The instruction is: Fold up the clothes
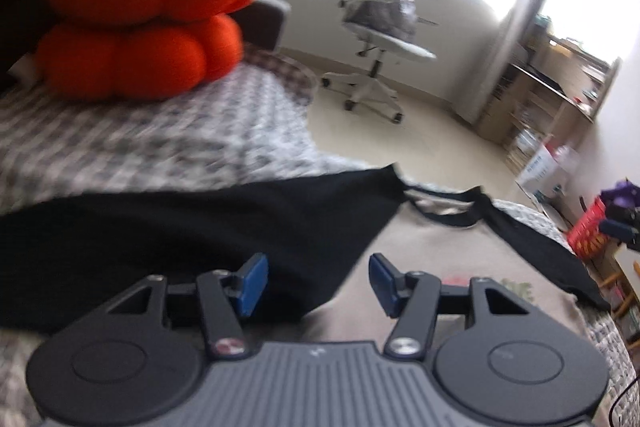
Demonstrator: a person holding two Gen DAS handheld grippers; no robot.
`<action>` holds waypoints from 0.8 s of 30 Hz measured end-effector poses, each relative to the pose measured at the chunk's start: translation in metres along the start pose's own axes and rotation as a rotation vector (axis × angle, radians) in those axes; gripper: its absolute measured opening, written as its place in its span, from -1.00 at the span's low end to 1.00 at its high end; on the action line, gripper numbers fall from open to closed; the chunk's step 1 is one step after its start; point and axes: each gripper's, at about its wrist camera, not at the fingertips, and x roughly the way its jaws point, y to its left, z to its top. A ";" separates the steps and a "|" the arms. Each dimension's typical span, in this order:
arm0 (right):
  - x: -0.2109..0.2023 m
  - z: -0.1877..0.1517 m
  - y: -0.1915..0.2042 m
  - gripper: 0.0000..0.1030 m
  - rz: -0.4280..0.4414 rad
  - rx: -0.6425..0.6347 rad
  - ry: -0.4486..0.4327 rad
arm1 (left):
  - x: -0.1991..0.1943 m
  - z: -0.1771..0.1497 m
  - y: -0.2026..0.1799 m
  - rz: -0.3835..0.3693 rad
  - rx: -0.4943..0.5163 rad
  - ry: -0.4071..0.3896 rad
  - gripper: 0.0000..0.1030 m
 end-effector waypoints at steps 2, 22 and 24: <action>0.000 -0.012 0.002 0.15 -0.008 0.010 0.023 | -0.007 -0.011 0.013 0.007 -0.020 0.011 0.12; -0.069 -0.051 -0.010 0.15 -0.143 0.233 -0.001 | -0.070 -0.049 -0.018 -0.010 -0.140 -0.014 0.14; -0.070 -0.049 -0.011 0.18 -0.143 0.269 -0.030 | -0.069 -0.040 -0.035 0.010 -0.169 0.000 0.17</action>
